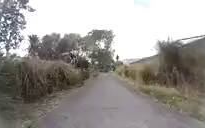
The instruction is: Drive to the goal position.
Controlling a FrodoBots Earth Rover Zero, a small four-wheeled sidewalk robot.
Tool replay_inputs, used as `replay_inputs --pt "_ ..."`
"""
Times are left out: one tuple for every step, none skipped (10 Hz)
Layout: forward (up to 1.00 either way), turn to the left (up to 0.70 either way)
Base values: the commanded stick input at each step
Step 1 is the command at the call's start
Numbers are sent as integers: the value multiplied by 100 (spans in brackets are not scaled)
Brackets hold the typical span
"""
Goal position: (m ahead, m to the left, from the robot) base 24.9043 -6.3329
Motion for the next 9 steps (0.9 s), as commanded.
replay_inputs --pt "100 0" --pt "100 0" --pt "100 0" --pt "100 0" --pt "100 0" --pt "100 0" --pt "100 0" --pt "100 0" --pt "100 0"
